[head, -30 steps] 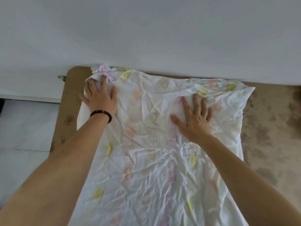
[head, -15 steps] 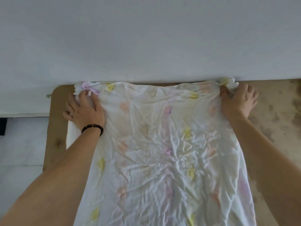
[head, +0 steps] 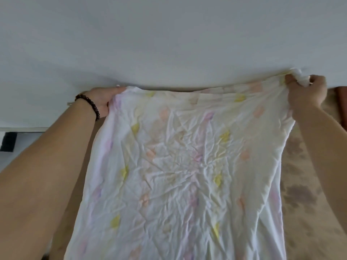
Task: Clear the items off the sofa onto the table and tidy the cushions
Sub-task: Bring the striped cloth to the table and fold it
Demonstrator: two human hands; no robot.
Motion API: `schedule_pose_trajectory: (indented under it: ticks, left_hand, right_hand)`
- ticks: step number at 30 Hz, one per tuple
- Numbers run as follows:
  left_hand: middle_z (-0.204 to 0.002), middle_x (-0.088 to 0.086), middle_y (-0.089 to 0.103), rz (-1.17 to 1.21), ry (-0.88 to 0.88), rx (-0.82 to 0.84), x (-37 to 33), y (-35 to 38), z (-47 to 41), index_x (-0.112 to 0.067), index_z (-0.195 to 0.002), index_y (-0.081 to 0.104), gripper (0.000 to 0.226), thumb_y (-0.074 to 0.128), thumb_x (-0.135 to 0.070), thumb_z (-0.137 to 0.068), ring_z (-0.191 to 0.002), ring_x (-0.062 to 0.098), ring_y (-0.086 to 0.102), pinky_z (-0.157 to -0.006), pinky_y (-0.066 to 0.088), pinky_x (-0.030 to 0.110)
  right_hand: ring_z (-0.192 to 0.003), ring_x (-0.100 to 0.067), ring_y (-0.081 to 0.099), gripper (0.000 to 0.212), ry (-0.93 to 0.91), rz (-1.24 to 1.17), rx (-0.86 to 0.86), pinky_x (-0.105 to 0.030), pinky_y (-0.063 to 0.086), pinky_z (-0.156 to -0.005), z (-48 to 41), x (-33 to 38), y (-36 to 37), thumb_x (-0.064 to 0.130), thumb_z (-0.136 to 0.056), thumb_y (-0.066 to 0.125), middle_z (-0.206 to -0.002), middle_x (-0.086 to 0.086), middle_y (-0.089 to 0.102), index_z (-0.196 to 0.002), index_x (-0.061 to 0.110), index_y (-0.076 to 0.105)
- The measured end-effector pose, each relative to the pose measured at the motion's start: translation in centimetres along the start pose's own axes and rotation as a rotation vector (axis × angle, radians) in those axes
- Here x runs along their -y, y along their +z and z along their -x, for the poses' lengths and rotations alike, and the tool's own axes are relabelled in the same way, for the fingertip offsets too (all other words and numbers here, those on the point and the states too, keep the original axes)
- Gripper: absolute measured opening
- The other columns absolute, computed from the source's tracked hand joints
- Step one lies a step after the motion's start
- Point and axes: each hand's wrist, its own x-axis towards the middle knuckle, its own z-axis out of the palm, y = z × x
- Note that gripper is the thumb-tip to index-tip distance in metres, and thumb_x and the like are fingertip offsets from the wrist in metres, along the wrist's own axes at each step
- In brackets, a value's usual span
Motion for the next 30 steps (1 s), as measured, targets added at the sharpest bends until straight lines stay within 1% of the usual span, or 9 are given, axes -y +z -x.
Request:
schedule_pose_trajectory:
  ticks: [5,8,11,13,15,19,22,25,30]
  left_hand:
    - [-0.095,0.003,0.072,0.04,0.185,-0.154,-0.8,-0.4,1.1,-0.007,-0.106,0.064,0.031,0.071,-0.031,-0.088,-0.085,0.015,0.07,-0.073,0.058,0.026]
    - [-0.106,0.007,0.069,0.005,0.227,-0.11,-0.6,-0.3,2.3,-0.01,-0.104,0.06,0.03,0.078,-0.011,-0.08,-0.094,0.02,0.069,-0.079,0.058,0.033]
    - [-0.108,0.005,0.066,-0.245,0.21,-0.125,-0.2,-0.8,3.5,-0.014,-0.107,0.06,0.045,0.083,-0.004,-0.069,-0.095,0.02,0.066,-0.083,0.055,0.037]
    - [-0.113,0.004,0.065,-0.481,0.165,-0.171,0.3,-1.5,3.8,-0.018,-0.115,0.061,0.069,0.089,-0.019,-0.053,-0.1,0.023,0.065,-0.089,0.054,0.041]
    - [-0.108,0.005,0.066,-0.756,0.129,-0.234,0.8,-2.0,3.6,-0.018,-0.111,0.064,0.068,0.082,-0.026,-0.046,-0.097,0.027,0.064,-0.089,0.055,0.045]
    - [-0.077,0.014,0.064,-1.101,0.334,-0.43,1.0,0.3,8.9,-0.005,-0.076,0.063,0.005,0.058,-0.004,-0.077,-0.078,0.034,0.062,-0.071,0.054,0.04]
    - [-0.092,0.022,0.06,-1.046,0.632,-0.628,4.1,-0.6,12.8,-0.002,-0.089,0.07,0.022,0.052,0.007,-0.081,-0.085,0.038,0.057,-0.07,0.048,0.039]
    - [-0.117,0.02,0.05,-0.935,0.672,-0.71,10.2,-2.4,16.8,-0.004,-0.106,0.065,0.031,0.058,0.008,-0.078,-0.103,0.039,0.053,-0.077,0.047,0.04]
    - [-0.103,0.02,0.054,-0.879,0.555,-0.724,24.9,-3.7,23.9,-0.003,-0.089,0.058,0.027,0.059,0.016,-0.07,-0.094,0.04,0.05,-0.064,0.043,0.042]
  right_hand:
    - [-0.113,-0.012,0.055,0.071,-0.078,0.107,0.194,-0.022,0.044,-0.095,0.7,0.7,-1.5,0.05,-0.08,0.077,-0.129,0.004,0.052,-0.139,0.025,0.049]
    - [-0.108,-0.015,0.056,0.07,-0.138,0.203,0.336,-0.024,0.045,-0.095,1.3,0.7,-3.1,0.047,-0.077,0.081,-0.124,0.002,0.053,-0.138,0.023,0.054]
    - [-0.104,-0.015,0.056,0.068,-0.238,0.404,0.497,-0.025,0.043,-0.089,2.0,0.2,-4.2,0.033,-0.07,0.089,-0.117,0.003,0.058,-0.131,0.026,0.061]
    - [-0.104,-0.017,0.057,0.067,-0.31,0.56,0.576,-0.027,0.042,-0.089,2.6,-0.3,-4.6,0.028,-0.066,0.092,-0.115,0.002,0.062,-0.127,0.027,0.064]
    - [-0.101,-0.021,0.056,0.053,-0.4,0.738,0.614,-0.028,0.041,-0.087,3.1,-0.7,-4.9,0.02,-0.07,0.089,-0.11,-0.002,0.064,-0.119,0.02,0.069]
    - [-0.089,-0.036,0.058,0.013,-0.667,0.795,0.374,-0.036,0.045,-0.074,5.7,-2.0,-6.7,0.007,-0.087,0.066,-0.099,-0.019,0.06,-0.098,0.001,0.07]
    - [-0.077,-0.032,0.054,0.022,-0.741,0.531,0.163,-0.035,0.044,-0.068,9.2,-4.1,-9.7,0.006,-0.091,0.058,-0.108,-0.021,0.053,-0.11,0.003,0.068]
    - [-0.07,-0.041,0.056,0.018,-0.841,0.488,0.063,-0.042,0.048,-0.058,14.1,-8.3,-13.1,-0.001,-0.09,0.057,-0.11,-0.025,0.05,-0.107,-0.001,0.062]
    - [-0.068,-0.037,0.061,0.028,-0.869,0.668,0.276,-0.032,0.044,-0.045,23.2,-20.0,-17.8,-0.007,-0.069,0.076,-0.1,-0.01,0.06,-0.091,0.005,0.063]
